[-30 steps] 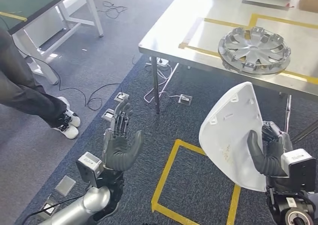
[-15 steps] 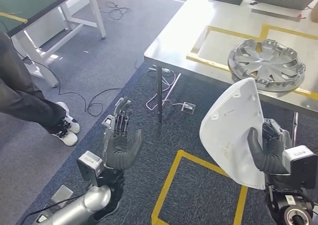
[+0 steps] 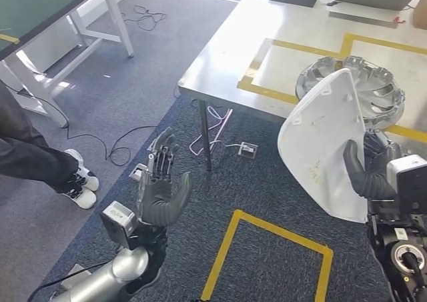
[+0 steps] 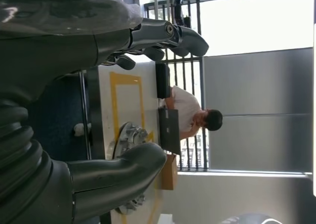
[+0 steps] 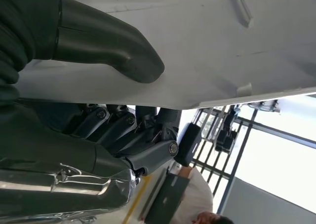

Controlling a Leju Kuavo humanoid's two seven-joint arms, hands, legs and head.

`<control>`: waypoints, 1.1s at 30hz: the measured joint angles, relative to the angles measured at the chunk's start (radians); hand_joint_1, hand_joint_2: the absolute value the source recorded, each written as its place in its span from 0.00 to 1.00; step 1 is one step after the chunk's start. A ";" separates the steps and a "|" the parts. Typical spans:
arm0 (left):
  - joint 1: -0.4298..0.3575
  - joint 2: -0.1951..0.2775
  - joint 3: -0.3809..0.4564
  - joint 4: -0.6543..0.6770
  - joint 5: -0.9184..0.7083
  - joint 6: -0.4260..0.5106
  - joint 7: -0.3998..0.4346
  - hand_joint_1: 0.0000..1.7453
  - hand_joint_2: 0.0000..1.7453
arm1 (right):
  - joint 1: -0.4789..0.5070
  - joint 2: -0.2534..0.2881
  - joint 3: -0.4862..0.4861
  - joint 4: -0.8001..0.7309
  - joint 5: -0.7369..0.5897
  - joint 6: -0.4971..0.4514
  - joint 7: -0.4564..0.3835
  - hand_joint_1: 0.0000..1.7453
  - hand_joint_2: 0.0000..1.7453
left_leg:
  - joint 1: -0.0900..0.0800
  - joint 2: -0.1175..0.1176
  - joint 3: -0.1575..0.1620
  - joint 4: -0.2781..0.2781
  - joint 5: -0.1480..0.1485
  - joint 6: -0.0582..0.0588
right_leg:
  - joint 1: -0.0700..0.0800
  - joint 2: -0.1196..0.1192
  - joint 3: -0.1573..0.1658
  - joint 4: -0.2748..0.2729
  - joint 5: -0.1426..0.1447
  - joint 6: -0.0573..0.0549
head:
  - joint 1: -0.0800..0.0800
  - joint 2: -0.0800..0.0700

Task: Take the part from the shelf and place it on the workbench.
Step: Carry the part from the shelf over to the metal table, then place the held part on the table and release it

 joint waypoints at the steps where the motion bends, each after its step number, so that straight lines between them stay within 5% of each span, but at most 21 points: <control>1: -0.005 -0.002 0.000 0.003 0.003 -0.008 -0.003 0.00 1.00 | -0.014 0.000 -0.001 0.013 0.001 0.001 0.000 1.00 1.00 | -0.003 0.001 0.011 -0.046 0.035 0.006 | 0.001 0.001 0.006 0.000 -0.009 0.005 | 0.001 0.000; 6: -0.026 -0.016 -0.001 0.016 0.013 -0.035 -0.017 0.00 1.00 | -0.085 0.000 -0.011 0.073 0.013 0.021 0.005 1.00 1.00 | -0.006 0.002 0.044 -0.082 0.043 0.042 | 0.000 -0.002 0.000 0.047 -0.032 0.033 | 0.003 0.000; 9: -0.031 -0.024 -0.001 0.023 0.012 -0.043 -0.020 0.00 1.00 | -0.132 0.000 -0.015 0.120 0.021 0.032 0.014 1.00 1.00 | -0.006 0.002 0.070 -0.085 0.026 0.052 | -0.004 -0.009 -0.102 0.223 -0.084 0.045 | 0.008 0.000; 11: -0.032 -0.028 -0.001 0.031 0.009 -0.048 -0.021 0.00 1.00 | -0.150 0.000 -0.016 0.153 0.024 0.038 0.018 1.00 1.00 | -0.006 -0.001 0.089 -0.085 0.009 0.053 | -0.006 -0.009 -0.163 0.290 -0.108 0.050 | 0.010 0.000; 12: -0.032 -0.029 -0.001 0.036 0.008 -0.051 -0.021 0.00 1.00 | -0.162 0.001 -0.015 0.173 0.025 0.042 0.019 1.00 1.00 | -0.007 -0.002 0.102 -0.085 -0.001 0.052 | -0.008 -0.010 -0.171 0.274 -0.094 0.051 | 0.011 0.000; 15: -0.035 -0.037 -0.001 0.049 0.001 -0.057 -0.020 0.00 1.00 | -0.219 0.004 -0.013 0.240 0.024 0.058 0.023 1.00 1.00 | -0.008 -0.004 0.141 -0.084 -0.031 0.045 | -0.008 -0.012 -0.130 0.094 0.037 0.044 | 0.012 0.000; 16: -0.038 -0.039 -0.001 0.052 -0.001 -0.058 -0.020 0.00 1.00 | -0.238 0.006 -0.012 0.258 0.023 0.063 0.024 1.00 1.00 | -0.008 -0.004 0.147 -0.084 -0.039 0.041 | -0.005 -0.014 -0.113 0.043 0.061 0.039 | 0.013 0.000; 20: -0.045 -0.043 -0.001 0.059 -0.004 -0.061 -0.017 0.00 1.00 | -0.273 0.015 -0.009 0.301 0.022 0.069 0.024 1.00 1.00 | -0.007 -0.005 0.157 -0.069 -0.052 0.018 | 0.001 -0.016 -0.075 -0.006 0.065 0.014 | 0.012 0.000; 22: -0.050 -0.043 -0.001 0.061 -0.004 -0.061 -0.018 0.00 1.00 | -0.288 0.021 -0.007 0.315 0.022 0.072 0.023 1.00 1.00 | -0.005 -0.003 0.121 0.003 -0.062 0.007 | -0.003 -0.015 -0.056 -0.013 0.058 0.005 | 0.009 0.000; 26: -0.048 -0.043 -0.001 0.067 -0.005 -0.064 -0.018 0.00 1.00 | -0.306 0.030 -0.001 0.344 0.015 0.082 0.028 1.00 1.00 | 0.003 -0.002 -0.051 0.217 -0.129 -0.009 | -0.004 -0.014 -0.029 -0.015 0.030 -0.002 | 0.002 0.000; 28: -0.047 -0.043 -0.001 0.069 -0.005 -0.071 -0.017 0.00 1.00 | -0.316 0.037 0.002 0.357 0.006 0.085 0.035 1.00 1.00 | 0.005 -0.002 -0.071 0.172 -0.091 -0.010 | -0.006 -0.012 -0.006 -0.015 0.012 0.001 | 0.000 0.000; 31: -0.051 -0.043 -0.001 0.071 -0.004 -0.084 -0.017 0.00 1.00 | -0.346 0.045 0.005 0.378 -0.008 0.086 0.042 1.00 1.00 | 0.003 0.001 -0.026 -0.028 0.050 0.000 | -0.005 -0.009 0.027 -0.013 -0.020 0.013 | -0.004 0.000; 33: -0.054 -0.043 -0.001 0.075 -0.003 -0.090 -0.017 0.00 1.00 | -0.366 0.049 0.008 0.396 -0.012 0.089 0.045 1.00 1.00 | 0.001 -0.001 -0.012 -0.081 0.071 0.010 | -0.002 -0.006 0.037 -0.006 -0.036 0.026 | -0.002 0.000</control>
